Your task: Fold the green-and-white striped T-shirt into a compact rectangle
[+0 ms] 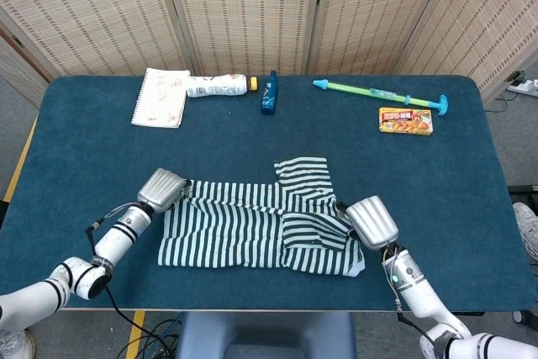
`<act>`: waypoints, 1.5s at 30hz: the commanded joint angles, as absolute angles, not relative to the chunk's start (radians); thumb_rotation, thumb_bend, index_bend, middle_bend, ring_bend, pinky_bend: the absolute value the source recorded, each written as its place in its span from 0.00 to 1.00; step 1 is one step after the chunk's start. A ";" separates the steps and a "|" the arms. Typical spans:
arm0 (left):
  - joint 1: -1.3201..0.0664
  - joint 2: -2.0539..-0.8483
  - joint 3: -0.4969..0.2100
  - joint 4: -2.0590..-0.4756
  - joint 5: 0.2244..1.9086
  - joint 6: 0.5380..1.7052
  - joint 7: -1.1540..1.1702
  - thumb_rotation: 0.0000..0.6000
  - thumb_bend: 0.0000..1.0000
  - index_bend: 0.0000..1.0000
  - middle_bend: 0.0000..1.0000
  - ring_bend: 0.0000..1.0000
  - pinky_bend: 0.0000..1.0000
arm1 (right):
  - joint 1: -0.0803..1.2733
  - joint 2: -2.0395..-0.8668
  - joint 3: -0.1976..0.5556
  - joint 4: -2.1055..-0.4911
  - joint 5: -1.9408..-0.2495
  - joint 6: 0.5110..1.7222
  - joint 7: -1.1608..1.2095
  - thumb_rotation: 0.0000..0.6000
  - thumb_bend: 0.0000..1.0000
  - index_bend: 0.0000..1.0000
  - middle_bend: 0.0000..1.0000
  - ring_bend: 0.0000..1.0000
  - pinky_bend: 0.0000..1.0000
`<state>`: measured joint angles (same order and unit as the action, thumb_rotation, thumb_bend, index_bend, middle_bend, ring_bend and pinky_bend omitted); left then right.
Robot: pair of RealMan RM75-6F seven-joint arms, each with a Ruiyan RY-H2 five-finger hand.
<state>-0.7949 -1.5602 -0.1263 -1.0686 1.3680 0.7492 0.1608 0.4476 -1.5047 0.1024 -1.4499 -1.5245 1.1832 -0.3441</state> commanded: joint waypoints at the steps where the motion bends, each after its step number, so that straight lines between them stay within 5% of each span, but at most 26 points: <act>1: -0.806 -1.578 -0.129 -1.039 1.349 0.735 0.162 1.00 0.57 0.56 0.96 0.88 1.00 | 0.455 -1.512 0.107 -1.438 -1.522 1.183 -0.343 1.00 0.52 0.73 1.00 1.00 1.00; 40: -0.846 -1.636 -0.137 -0.920 1.224 0.681 0.211 1.00 0.57 0.52 0.95 0.87 1.00 | 0.555 -1.685 0.164 -1.165 -1.467 1.189 -0.314 1.00 0.52 0.73 1.00 1.00 1.00; 45: -0.847 -1.641 -0.141 -0.915 1.203 0.680 0.227 1.00 0.57 0.39 0.95 0.87 1.00 | 0.561 -1.695 0.164 -1.146 -1.455 1.183 -0.315 1.00 0.51 0.72 1.00 1.00 1.00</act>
<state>-0.8467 -1.6401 -0.1400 -0.9153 1.2070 0.6798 0.2243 0.5600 -1.6944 0.1644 -1.1465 -1.4557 1.1832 -0.3145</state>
